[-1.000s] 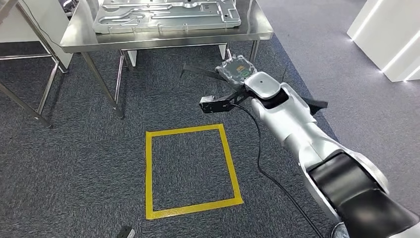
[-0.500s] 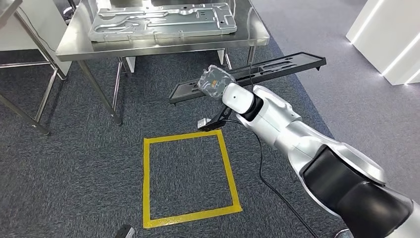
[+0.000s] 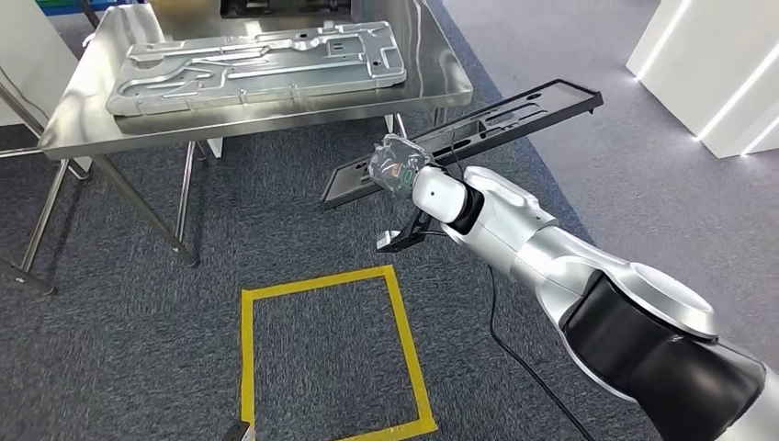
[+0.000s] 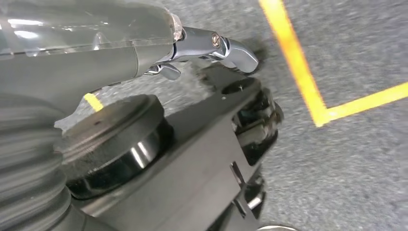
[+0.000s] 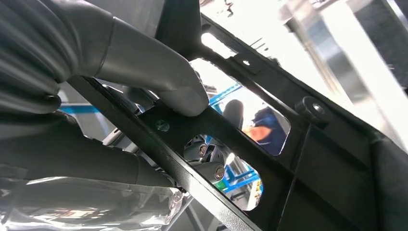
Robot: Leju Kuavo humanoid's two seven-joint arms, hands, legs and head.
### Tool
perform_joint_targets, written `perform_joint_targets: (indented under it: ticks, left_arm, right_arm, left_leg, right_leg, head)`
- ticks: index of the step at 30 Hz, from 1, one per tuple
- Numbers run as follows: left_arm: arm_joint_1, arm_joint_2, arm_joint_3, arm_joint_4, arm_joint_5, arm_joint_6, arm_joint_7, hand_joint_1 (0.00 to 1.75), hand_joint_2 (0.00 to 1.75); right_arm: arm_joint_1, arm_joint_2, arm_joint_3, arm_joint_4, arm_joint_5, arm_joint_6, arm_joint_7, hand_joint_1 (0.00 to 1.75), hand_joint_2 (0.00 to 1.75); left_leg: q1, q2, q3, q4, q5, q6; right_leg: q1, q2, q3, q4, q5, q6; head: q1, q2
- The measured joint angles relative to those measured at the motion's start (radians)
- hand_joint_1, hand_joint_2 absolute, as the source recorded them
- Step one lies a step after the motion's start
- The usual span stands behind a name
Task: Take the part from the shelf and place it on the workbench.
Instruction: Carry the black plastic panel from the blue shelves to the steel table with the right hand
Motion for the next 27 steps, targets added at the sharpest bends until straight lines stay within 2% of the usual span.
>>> perform_joint_targets:
  ticks: [1,2,3,4,5,6,7,8,9,10,12,13,14,15,17,18,19,21,22,23,25,26,27]
  left_arm:
    - [0.002,0.001,0.000,0.000,0.000,0.000,0.001,0.00,1.75]
    - [0.003,0.002,0.001,0.000,0.000,0.000,0.002,0.00,1.75]
    - [0.002,0.002,0.001,0.000,-0.001,0.000,0.003,0.00,1.75]
    - [-0.001,0.002,0.001,0.000,0.000,-0.001,0.004,0.00,1.75]
    - [-0.005,0.002,0.002,0.000,0.000,-0.002,0.004,0.00,1.75]
    - [-0.008,0.003,0.002,0.000,0.000,-0.004,0.004,0.00,1.75]
    - [-0.011,0.004,0.002,0.000,0.001,-0.005,0.004,0.00,1.75]
    - [-0.011,0.005,0.002,0.000,0.001,-0.006,0.004,0.00,1.75]
    - [-0.010,0.006,0.002,0.000,0.002,-0.007,0.004,0.00,1.75]
    - [-0.009,0.006,0.003,0.000,0.002,-0.008,0.004,0.00,1.75]
    - [-0.003,0.004,0.003,0.000,0.004,-0.011,0.004,0.00,1.75]
    - [0.001,0.003,0.004,0.000,0.005,-0.012,0.003,0.00,1.75]
    - [0.004,0.002,0.004,0.000,0.007,-0.013,0.003,0.00,1.75]
    - [0.006,0.001,0.004,0.000,0.008,-0.013,0.002,0.00,1.75]
    - [0.006,0.000,0.007,0.001,0.011,-0.010,0.003,0.00,1.75]
    - [0.005,0.000,0.009,0.001,0.013,-0.008,0.005,0.00,1.75]
    - [0.005,0.000,0.010,0.001,0.015,-0.003,0.007,0.00,1.75]
    - [0.007,0.001,0.013,0.001,0.017,0.005,0.012,0.00,1.75]
    - [0.006,0.002,0.014,0.002,0.018,0.008,0.014,0.00,1.75]
    - [0.005,0.003,0.014,0.002,0.018,0.011,0.015,0.00,1.75]
    - [0.004,0.002,0.015,0.002,0.017,0.014,0.015,0.00,1.75]
    - [0.004,0.002,0.016,0.002,0.017,0.015,0.015,0.00,1.75]
    - [0.005,0.001,0.016,0.002,0.016,0.015,0.015,0.00,1.75]
  right_arm:
    - [0.001,-0.001,0.005,0.000,-0.005,0.001,0.005,1.75,1.75]
    - [0.002,-0.002,0.008,-0.001,-0.014,0.003,0.013,1.75,1.75]
    - [0.002,-0.003,0.008,-0.002,-0.029,0.007,0.025,1.75,1.75]
    - [-0.002,-0.003,0.005,-0.003,-0.050,0.012,0.041,1.75,1.75]
    - [-0.009,-0.003,-0.003,-0.003,-0.074,0.019,0.057,1.75,1.75]
    - [-0.018,-0.004,-0.016,-0.002,-0.096,0.024,0.071,1.75,1.75]
    - [-0.031,-0.004,-0.030,0.000,-0.113,0.028,0.083,1.75,1.75]
    - [-0.043,-0.004,-0.044,0.003,-0.125,0.030,0.091,1.75,1.75]
    - [-0.055,-0.004,-0.057,0.008,-0.131,0.031,0.097,1.75,1.75]
    - [-0.066,-0.003,-0.068,0.014,-0.133,0.031,0.102,1.75,1.75]
    - [-0.083,0.003,-0.087,0.030,-0.125,0.028,0.115,1.75,1.75]
    - [-0.092,0.008,-0.093,0.038,-0.115,0.024,0.124,1.75,1.75]
    - [-0.100,0.013,-0.097,0.046,-0.101,0.019,0.134,1.75,1.75]
    - [-0.107,0.018,-0.098,0.054,-0.085,0.013,0.145,1.75,1.75]
    - [-0.117,0.028,-0.097,0.072,-0.052,0.001,0.160,1.75,1.75]
    - [-0.120,0.033,-0.096,0.080,-0.040,-0.004,0.162,1.75,1.75]
    - [-0.123,0.043,-0.096,0.086,-0.031,-0.010,0.160,1.75,1.75]
    - [-0.128,0.065,-0.096,0.095,-0.024,-0.020,0.150,1.75,1.75]
    - [-0.131,0.077,-0.095,0.101,-0.020,-0.025,0.146,1.75,1.75]
    - [-0.130,0.085,-0.095,0.106,-0.015,-0.028,0.144,1.75,1.75]
    - [-0.120,0.098,-0.092,0.120,-0.004,-0.033,0.137,1.75,1.75]
    - [-0.110,0.102,-0.090,0.127,0.000,-0.034,0.133,1.75,1.75]
    - [-0.100,0.107,-0.087,0.135,0.002,-0.036,0.130,1.75,1.75]
  left_leg:
    - [-0.007,-0.006,0.005,-0.046,0.090,0.010]
    - [-0.015,-0.011,0.013,-0.079,0.166,0.018]
    - [-0.022,-0.015,0.024,-0.095,0.206,0.024]
    - [-0.027,-0.015,0.040,-0.098,0.197,0.029]
    - [-0.029,-0.013,0.056,-0.104,0.184,0.034]
    - [-0.028,-0.012,0.075,-0.112,0.170,0.041]
    - [-0.026,-0.011,0.095,-0.119,0.156,0.045]
    - [-0.023,-0.009,0.116,-0.125,0.139,0.047]
    - [-0.021,-0.009,0.138,-0.128,0.121,0.047]
    - [-0.018,-0.010,0.162,-0.129,0.102,0.046]
    - [-0.008,-0.014,0.219,-0.130,0.057,0.040]
    - [-0.003,-0.016,0.250,-0.131,0.032,0.035]
    - [0.002,-0.018,0.280,-0.131,0.008,0.030]
    - [0.005,-0.018,0.307,-0.133,-0.015,0.024]
    - [0.005,-0.020,0.357,-0.139,-0.057,0.013]
    - [0.003,-0.021,0.381,-0.140,-0.067,0.005]
    - [0.001,-0.022,0.393,-0.127,-0.061,-0.002]
    - [0.003,-0.019,0.374,-0.060,-0.027,-0.014]
    - [0.004,-0.016,0.344,-0.012,-0.018,-0.018]
    - [0.006,-0.014,0.312,0.034,-0.032,-0.023]
    - [0.007,-0.011,0.249,0.105,-0.109,-0.032]
    - [0.007,-0.010,0.223,0.122,-0.149,-0.034]
    - [0.007,-0.009,0.206,0.120,-0.167,-0.033]
  right_leg:
    - [0.002,0.006,0.022,-0.001,-0.021,0.003]
    - [0.000,0.011,0.042,-0.005,-0.039,0.007]
    - [-0.003,0.015,0.055,-0.002,-0.046,0.013]
    - [-0.007,0.019,0.056,0.015,-0.039,0.020]
    - [-0.011,0.014,0.039,0.060,-0.016,0.025]
    - [-0.013,0.007,0.001,0.128,0.018,0.031]
    - [-0.015,0.000,-0.051,0.204,0.046,0.037]
    - [-0.018,-0.009,-0.107,0.274,0.055,0.044]
    - [-0.021,-0.014,-0.159,0.319,0.038,0.051]
    - [-0.024,-0.017,-0.204,0.340,-0.004,0.057]
    - [-0.030,-0.019,-0.271,0.322,-0.097,0.067]
    - [-0.032,-0.021,-0.293,0.286,-0.114,0.070]
    - [-0.034,-0.024,-0.306,0.232,-0.086,0.073]
    - [-0.036,-0.028,-0.312,0.163,-0.001,0.076]
    - [-0.036,-0.042,-0.307,0.049,0.187,0.072]
    - [-0.034,-0.043,-0.297,0.020,0.249,0.065]
    - [-0.033,-0.041,-0.285,0.013,0.260,0.055]
    - [-0.036,-0.032,-0.263,0.009,0.254,0.034]
    - [-0.037,-0.030,-0.257,0.007,0.248,0.025]
    - [-0.037,-0.028,-0.252,0.006,0.243,0.018]
    - [-0.034,-0.023,-0.243,0.006,0.229,0.010]
    - [-0.033,-0.020,-0.237,0.006,0.222,0.009]
    - [-0.031,-0.018,-0.231,0.007,0.214,0.008]
  head:
    - [0.000,0.000]
    - [0.000,0.000]
    - [0.000,0.000]
    - [-0.001,0.000]
    - [-0.001,0.000]
    - [-0.001,0.000]
    - [-0.001,0.000]
    - [0.000,0.000]
    - [0.000,0.000]
    - [0.000,0.000]
    - [0.000,0.000]
    - [0.000,0.000]
    - [0.000,0.000]
    - [0.000,0.000]
    - [0.000,0.000]
    - [0.000,0.000]
    - [0.000,0.000]
    - [0.000,0.000]
    - [-0.001,0.000]
    - [-0.001,0.000]
    - [-0.001,0.000]
    - [-0.001,0.000]
    - [-0.001,0.000]
